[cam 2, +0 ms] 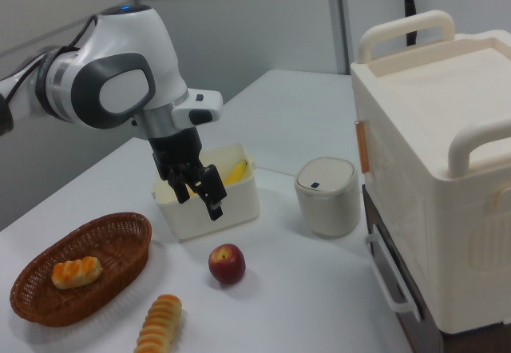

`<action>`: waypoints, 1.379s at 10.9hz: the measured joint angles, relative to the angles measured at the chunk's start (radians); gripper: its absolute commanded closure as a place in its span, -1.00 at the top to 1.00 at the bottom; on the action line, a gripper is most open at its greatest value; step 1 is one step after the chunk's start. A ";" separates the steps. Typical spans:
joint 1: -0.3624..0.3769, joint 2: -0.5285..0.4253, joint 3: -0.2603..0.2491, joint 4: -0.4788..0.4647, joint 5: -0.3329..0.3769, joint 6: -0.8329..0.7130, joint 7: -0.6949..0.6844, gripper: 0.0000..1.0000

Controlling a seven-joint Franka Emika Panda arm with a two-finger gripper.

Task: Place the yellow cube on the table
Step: 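Move the gripper across the table toward the pink plate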

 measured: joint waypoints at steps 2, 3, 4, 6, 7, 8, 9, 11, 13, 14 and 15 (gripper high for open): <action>0.002 0.001 0.001 -0.001 0.000 0.000 0.000 1.00; 0.003 0.000 0.001 -0.005 0.000 0.000 0.000 1.00; 0.006 -0.005 0.001 -0.019 0.000 0.004 -0.001 1.00; 0.032 -0.052 0.001 -0.103 0.000 0.057 -0.002 1.00; 0.041 -0.084 0.001 -0.154 0.000 0.077 -0.010 1.00; 0.044 -0.118 0.001 -0.207 0.000 0.092 -0.023 1.00; 0.049 -0.150 0.001 -0.257 0.000 0.105 -0.032 1.00; 0.070 -0.199 0.002 -0.343 0.000 0.129 -0.039 1.00; 0.097 -0.217 0.002 -0.395 0.000 0.156 -0.040 1.00; 0.104 -0.219 0.002 -0.406 0.000 0.162 -0.040 1.00; 0.104 -0.219 0.002 -0.410 0.000 0.163 -0.040 1.00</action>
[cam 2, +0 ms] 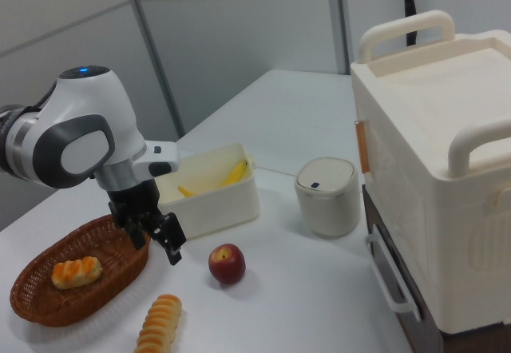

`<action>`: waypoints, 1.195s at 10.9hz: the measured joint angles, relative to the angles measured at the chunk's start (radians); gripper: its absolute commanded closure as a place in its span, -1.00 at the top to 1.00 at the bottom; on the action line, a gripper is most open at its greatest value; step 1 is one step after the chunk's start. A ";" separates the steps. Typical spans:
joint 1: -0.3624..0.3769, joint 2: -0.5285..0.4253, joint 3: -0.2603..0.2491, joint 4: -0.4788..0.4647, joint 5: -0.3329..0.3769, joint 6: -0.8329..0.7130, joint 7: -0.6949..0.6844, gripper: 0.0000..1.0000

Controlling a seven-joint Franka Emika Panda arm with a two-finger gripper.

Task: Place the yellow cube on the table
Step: 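Move the gripper across the table toward the pink plate, then lower the open gripper around the yellow cube atop the purple cube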

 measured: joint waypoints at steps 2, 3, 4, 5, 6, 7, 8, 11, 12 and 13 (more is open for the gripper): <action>-0.002 -0.001 -0.002 0.000 -0.001 0.000 0.000 1.00; -0.006 -0.002 -0.009 0.000 -0.002 0.002 0.000 1.00; -0.021 -0.004 -0.015 0.002 -0.008 0.005 0.000 1.00; -0.056 -0.004 -0.018 0.008 -0.013 0.006 -0.015 1.00; -0.102 -0.004 -0.020 0.017 -0.015 0.006 -0.053 1.00; -0.159 -0.003 -0.022 0.029 -0.016 0.006 -0.101 1.00; -0.221 0.001 -0.025 0.044 -0.017 0.006 -0.155 1.00; -0.405 0.063 -0.032 0.118 -0.017 0.006 -0.346 1.00; -0.467 0.104 -0.033 0.152 -0.017 0.006 -0.427 1.00; -0.524 0.149 -0.033 0.183 -0.017 0.008 -0.503 1.00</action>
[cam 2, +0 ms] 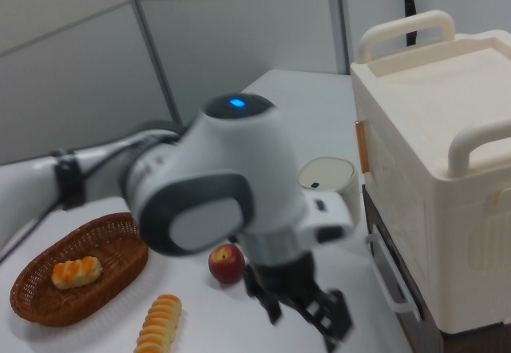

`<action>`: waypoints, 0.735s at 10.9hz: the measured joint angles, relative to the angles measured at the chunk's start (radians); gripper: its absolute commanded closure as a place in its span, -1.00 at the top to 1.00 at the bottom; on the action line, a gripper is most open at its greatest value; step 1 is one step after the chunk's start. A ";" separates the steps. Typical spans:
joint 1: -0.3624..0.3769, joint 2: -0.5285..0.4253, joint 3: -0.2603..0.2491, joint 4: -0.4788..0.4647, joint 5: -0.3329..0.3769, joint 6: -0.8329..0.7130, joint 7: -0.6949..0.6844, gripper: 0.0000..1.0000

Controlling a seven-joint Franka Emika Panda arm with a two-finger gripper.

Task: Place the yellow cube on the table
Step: 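Lower the open gripper around the yellow cube atop the purple cube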

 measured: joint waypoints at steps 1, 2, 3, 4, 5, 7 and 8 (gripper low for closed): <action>-0.056 0.050 0.000 0.030 0.000 0.009 -0.073 1.00; -0.099 0.093 -0.001 0.057 0.000 0.019 -0.128 1.00; -0.143 0.140 0.000 0.090 -0.010 0.023 -0.182 1.00; -0.175 0.177 -0.001 0.119 -0.023 0.023 -0.225 1.00; -0.200 0.206 0.000 0.140 -0.034 0.042 -0.255 1.00; -0.233 0.236 -0.001 0.155 -0.044 0.083 -0.296 1.00; -0.245 0.244 -0.001 0.157 -0.044 0.090 -0.316 1.00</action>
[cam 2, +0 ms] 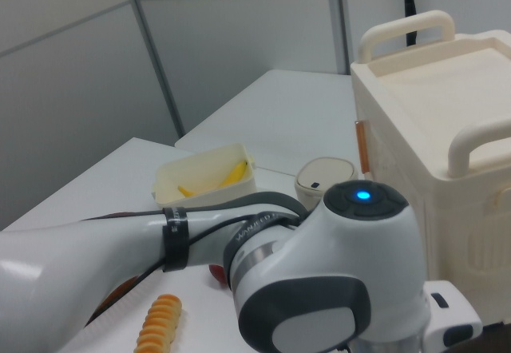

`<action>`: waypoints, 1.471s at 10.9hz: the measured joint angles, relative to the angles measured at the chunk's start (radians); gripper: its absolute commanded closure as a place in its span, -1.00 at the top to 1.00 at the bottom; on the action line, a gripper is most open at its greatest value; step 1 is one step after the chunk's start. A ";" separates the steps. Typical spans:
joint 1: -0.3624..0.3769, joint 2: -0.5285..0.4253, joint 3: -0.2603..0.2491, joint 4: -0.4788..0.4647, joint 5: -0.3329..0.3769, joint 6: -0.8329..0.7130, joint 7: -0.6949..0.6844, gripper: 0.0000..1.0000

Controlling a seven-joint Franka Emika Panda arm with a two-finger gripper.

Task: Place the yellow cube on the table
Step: 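Lower the open gripper around the yellow cube atop the purple cube, then close the gripper on the yellow cube and lift it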

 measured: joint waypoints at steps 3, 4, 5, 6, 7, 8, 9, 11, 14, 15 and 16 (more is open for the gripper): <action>-0.007 0.030 0.002 0.001 0.000 0.002 -0.012 1.00; -0.007 0.045 0.003 0.000 0.000 0.002 -0.012 1.00; -0.007 0.064 0.003 0.000 0.000 0.002 -0.012 0.94; -0.007 0.082 0.003 0.000 0.000 0.003 -0.012 0.49; -0.007 0.093 0.003 0.000 -0.001 0.008 -0.013 0.15; -0.007 0.099 0.003 0.000 -0.001 0.016 -0.019 -0.07; -0.007 0.101 0.003 0.001 -0.001 0.020 -0.030 -0.11; -0.006 0.101 0.004 0.005 -0.001 0.020 -0.034 -0.27; -0.002 0.099 0.011 0.015 -0.001 0.020 -0.037 -0.29; 0.000 0.095 0.017 0.018 -0.001 0.020 -0.037 -0.29; 0.002 0.090 0.026 0.019 -0.001 0.019 -0.037 -0.28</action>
